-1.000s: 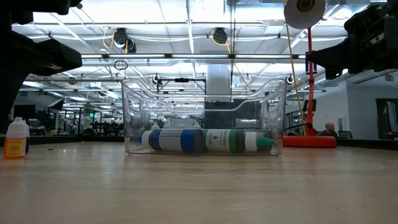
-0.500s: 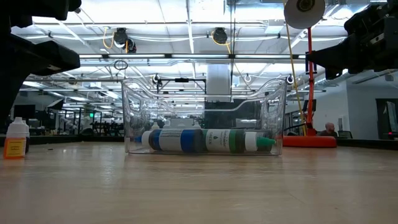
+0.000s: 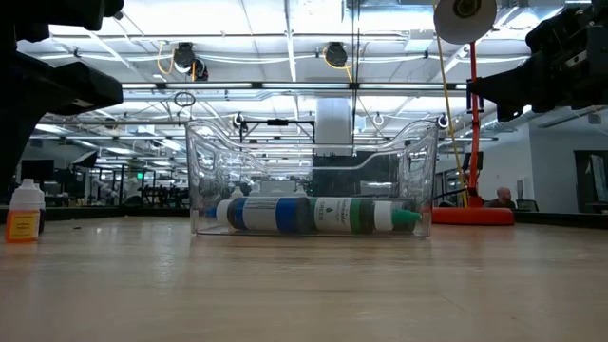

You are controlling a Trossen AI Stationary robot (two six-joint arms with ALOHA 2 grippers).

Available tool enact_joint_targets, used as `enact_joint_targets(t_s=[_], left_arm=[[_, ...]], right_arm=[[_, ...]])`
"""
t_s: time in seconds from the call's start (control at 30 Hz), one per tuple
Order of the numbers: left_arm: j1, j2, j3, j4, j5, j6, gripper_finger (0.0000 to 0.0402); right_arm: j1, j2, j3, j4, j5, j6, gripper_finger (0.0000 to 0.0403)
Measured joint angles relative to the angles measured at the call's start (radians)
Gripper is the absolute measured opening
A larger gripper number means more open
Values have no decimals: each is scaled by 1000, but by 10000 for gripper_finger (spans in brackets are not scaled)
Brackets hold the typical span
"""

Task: Pick & Place food coloring
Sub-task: Put the small blue food coloring bottle into the transparent bin, then put the small violet food coloring bottle into the transparent bin

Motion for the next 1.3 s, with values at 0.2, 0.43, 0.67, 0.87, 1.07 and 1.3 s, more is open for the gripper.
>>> enact_joint_targets(t_s=[0.2, 0.43, 0.67, 0.87, 1.07, 1.3], left_arm=[[0, 0, 0, 0, 0, 3, 140], [6, 0, 0, 0, 0, 5, 86], [30, 0, 1, 4, 0, 5, 56], [52, 0, 1, 10, 4, 39, 38], [102, -63, 1, 17, 23, 77, 4], [146, -116, 1, 28, -45, 109, 3]], right_arm=[[0, 0, 0, 0, 0, 0, 0], [0, 0, 0, 0, 0, 0, 0], [0, 0, 0, 0, 0, 0, 0], [0, 0, 0, 0, 0, 0, 0], [0, 0, 0, 0, 0, 0, 0], [0, 0, 0, 0, 0, 0, 0]])
